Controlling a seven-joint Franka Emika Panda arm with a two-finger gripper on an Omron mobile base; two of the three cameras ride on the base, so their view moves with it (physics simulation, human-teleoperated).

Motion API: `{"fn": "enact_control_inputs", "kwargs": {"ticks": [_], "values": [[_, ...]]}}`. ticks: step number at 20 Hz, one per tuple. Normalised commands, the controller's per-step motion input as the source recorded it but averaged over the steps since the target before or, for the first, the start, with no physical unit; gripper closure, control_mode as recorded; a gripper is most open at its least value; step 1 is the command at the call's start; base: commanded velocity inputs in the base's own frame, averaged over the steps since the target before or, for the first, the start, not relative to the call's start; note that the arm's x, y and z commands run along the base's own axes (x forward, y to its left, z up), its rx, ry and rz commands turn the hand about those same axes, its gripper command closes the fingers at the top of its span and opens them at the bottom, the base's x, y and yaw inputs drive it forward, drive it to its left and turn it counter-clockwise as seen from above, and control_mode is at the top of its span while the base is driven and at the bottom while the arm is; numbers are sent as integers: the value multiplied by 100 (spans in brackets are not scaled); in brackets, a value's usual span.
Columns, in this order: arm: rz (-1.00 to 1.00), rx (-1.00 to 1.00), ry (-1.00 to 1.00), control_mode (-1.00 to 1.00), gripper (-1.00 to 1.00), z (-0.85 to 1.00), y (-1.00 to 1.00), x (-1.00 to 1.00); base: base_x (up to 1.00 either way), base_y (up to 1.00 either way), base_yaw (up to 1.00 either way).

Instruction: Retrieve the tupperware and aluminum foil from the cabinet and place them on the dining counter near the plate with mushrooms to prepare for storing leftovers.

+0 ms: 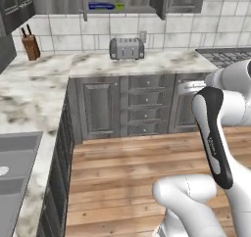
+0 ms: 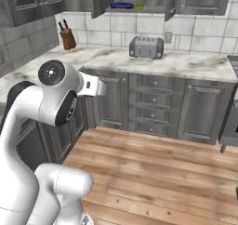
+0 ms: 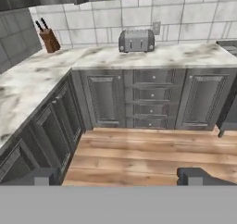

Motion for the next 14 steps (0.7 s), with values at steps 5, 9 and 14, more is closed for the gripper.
{"fn": "enact_control_inputs", "kwargs": {"ticks": [5,9,14], "values": [[0,0,0,100,-100,0,0,0,100,2,-1],[0,0,0,100,-100,0,0,0,100,1,-1],[0,0,0,100,-100,0,0,0,100,0,0]]}}
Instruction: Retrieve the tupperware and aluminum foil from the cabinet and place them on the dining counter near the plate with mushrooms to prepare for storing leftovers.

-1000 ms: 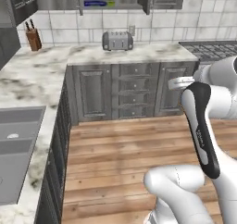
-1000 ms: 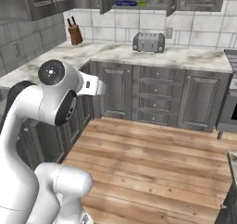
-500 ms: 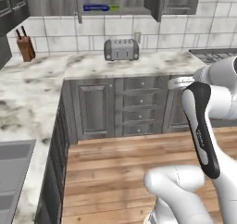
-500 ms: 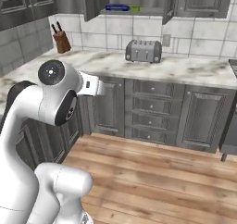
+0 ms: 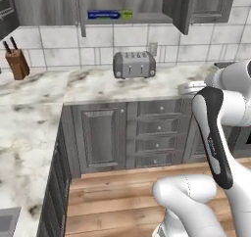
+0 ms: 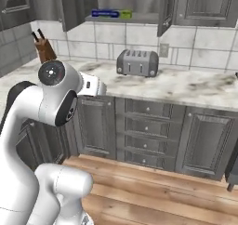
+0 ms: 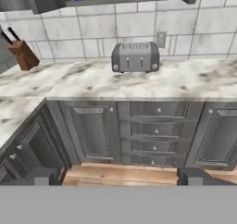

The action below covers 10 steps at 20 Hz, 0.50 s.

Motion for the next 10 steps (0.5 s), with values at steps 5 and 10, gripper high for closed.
{"fn": "enact_control_inputs", "kwargs": {"ticks": [5,10], "values": [[0,0,0,100,-100,0,0,0,100,2,0],[0,0,0,100,-100,0,0,0,100,4,0]]}}
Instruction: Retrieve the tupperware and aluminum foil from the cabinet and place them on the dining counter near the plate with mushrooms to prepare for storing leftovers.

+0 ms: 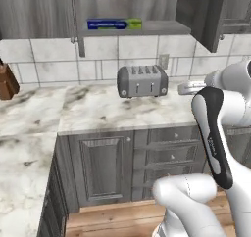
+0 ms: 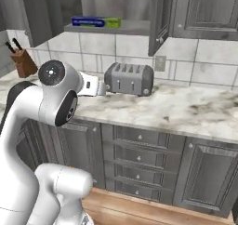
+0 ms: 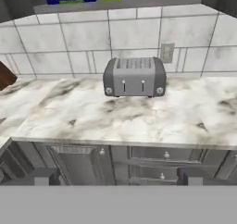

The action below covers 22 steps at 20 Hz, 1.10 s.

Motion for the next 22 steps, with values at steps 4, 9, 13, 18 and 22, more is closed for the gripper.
{"fn": "enact_control_inputs", "kwargs": {"ticks": [4,9,13,18,22], "values": [[0,0,0,100,-100,0,0,0,100,3,0],[0,0,0,100,-100,0,0,0,100,14,0],[0,0,0,100,-100,0,0,0,100,22,0],[2,-9,-4,-100,-100,19,38,1,13,6,0],[0,-10,0,-100,-100,59,35,0,0,0,0]]}}
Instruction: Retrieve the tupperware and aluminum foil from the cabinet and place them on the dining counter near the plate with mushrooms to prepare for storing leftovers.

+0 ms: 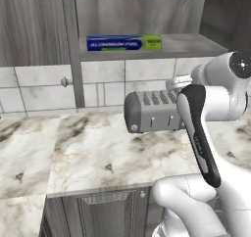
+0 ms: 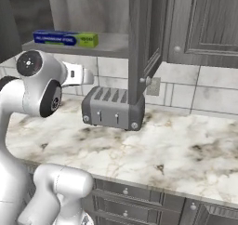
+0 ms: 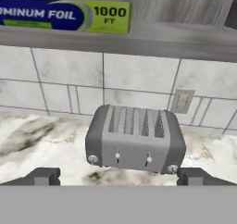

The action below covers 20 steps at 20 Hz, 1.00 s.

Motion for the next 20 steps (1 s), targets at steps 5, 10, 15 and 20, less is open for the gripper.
{"fn": "enact_control_inputs", "kwargs": {"ticks": [5,10,15,20], "values": [[4,-5,-1,-100,-100,59,4,0,0,0,0],[12,0,0,-100,-100,56,-1,10,0,0,0],[3,0,2,-100,-100,36,-25,58,0,0,0],[0,0,4,-100,-100,9,-14,59,0,0,0]]}}
